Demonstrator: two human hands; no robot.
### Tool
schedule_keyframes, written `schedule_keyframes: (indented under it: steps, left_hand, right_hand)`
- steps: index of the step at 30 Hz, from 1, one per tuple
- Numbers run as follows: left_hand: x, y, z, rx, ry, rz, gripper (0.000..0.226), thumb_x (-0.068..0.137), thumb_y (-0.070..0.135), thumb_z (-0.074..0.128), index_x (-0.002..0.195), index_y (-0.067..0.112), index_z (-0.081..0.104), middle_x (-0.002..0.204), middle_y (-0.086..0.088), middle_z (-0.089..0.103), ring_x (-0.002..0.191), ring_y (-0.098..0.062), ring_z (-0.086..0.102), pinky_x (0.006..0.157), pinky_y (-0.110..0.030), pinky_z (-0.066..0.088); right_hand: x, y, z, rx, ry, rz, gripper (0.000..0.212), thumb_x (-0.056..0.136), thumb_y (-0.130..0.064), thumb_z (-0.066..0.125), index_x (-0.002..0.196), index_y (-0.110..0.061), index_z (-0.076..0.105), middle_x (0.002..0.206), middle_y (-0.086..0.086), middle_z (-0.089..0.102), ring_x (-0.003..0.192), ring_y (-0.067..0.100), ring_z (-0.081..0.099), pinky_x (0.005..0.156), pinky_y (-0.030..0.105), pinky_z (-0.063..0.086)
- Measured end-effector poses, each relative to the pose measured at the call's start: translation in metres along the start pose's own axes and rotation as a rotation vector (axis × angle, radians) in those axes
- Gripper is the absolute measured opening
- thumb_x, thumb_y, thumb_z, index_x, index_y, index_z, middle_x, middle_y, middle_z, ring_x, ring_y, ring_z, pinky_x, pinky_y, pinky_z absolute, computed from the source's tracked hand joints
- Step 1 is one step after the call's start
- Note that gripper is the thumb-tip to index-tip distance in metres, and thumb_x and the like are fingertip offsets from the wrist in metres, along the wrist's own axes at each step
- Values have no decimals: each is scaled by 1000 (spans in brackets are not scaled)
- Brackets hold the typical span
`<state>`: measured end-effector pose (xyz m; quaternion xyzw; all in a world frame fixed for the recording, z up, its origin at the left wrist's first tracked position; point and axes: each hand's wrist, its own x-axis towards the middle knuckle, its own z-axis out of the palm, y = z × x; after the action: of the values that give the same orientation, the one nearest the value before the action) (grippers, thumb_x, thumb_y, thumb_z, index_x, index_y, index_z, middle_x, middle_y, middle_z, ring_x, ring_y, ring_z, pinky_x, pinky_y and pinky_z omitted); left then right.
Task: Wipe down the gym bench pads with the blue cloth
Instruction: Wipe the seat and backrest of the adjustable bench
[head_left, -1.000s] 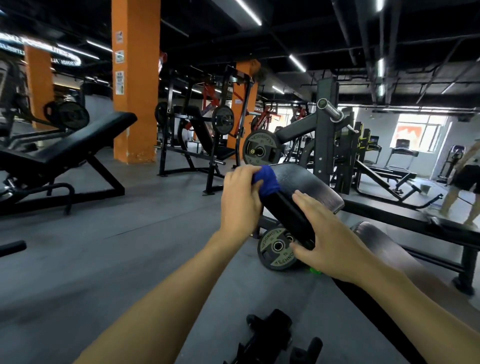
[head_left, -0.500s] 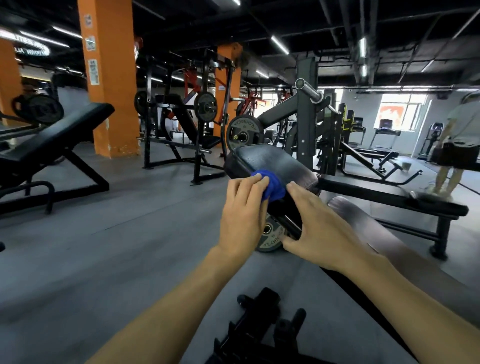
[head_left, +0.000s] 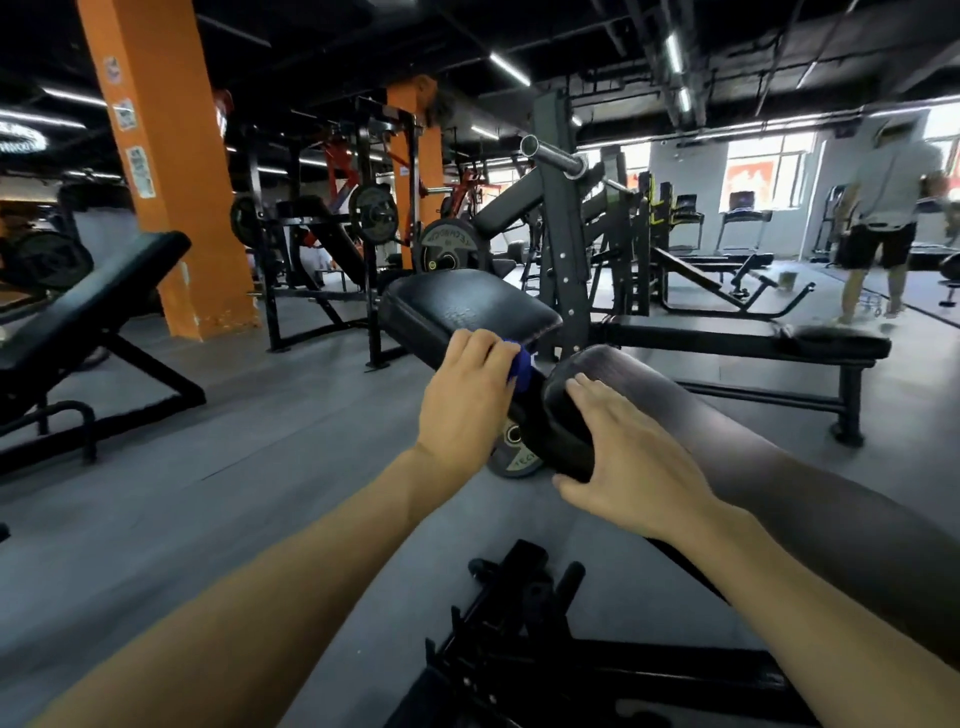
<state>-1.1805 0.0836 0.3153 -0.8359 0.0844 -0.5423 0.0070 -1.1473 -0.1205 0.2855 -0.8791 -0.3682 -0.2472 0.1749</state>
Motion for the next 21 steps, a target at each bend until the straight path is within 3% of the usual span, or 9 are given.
schedule_keyframes:
  steps: [4, 8, 11, 15, 21]
  left_hand:
    - [-11, 29, -8, -184, -47, -150, 20, 94, 8, 69, 114, 6, 69, 110, -8, 68, 101, -31, 56, 79, -40, 54]
    - [-25, 51, -5, -197, -13, -215, 22, 93, 3, 68, 115, 3, 68, 112, -10, 68, 97, -32, 55, 85, -42, 52]
    - [-36, 65, -9, -171, -14, -137, 26, 91, 1, 67, 117, 1, 68, 116, -13, 66, 101, -34, 57, 89, -40, 52]
    - [-51, 88, -11, -189, -60, -17, 34, 93, 12, 49, 118, -1, 68, 117, -14, 66, 101, -36, 59, 86, -41, 55]
    - [-65, 117, -6, -255, -102, 69, 33, 92, 12, 53, 120, -1, 67, 118, -16, 65, 101, -37, 59, 89, -42, 54]
  right_hand:
    - [-10, 1, -3, -10, 4, -6, 101, 82, -52, 67, 160, -23, 9, 168, -8, 11, 154, 8, 6, 118, 21, 8]
    - [-21, 5, -4, -19, -2, -20, 103, 83, -48, 67, 161, -23, 5, 168, -8, 5, 154, 7, 3, 117, 21, 3]
    - [-24, 9, -1, -14, -8, -25, 105, 80, -48, 69, 161, -23, 6, 168, -6, 6, 154, 9, 4, 122, 25, 8]
    - [-29, 15, 4, 7, 15, -15, 107, 76, -52, 70, 161, -21, 12, 168, -5, 14, 154, 8, 9, 125, 31, 17]
    - [-70, 32, -1, 1, 27, 25, 107, 73, -48, 74, 160, -19, 17, 167, -4, 19, 153, 9, 15, 123, 36, 24]
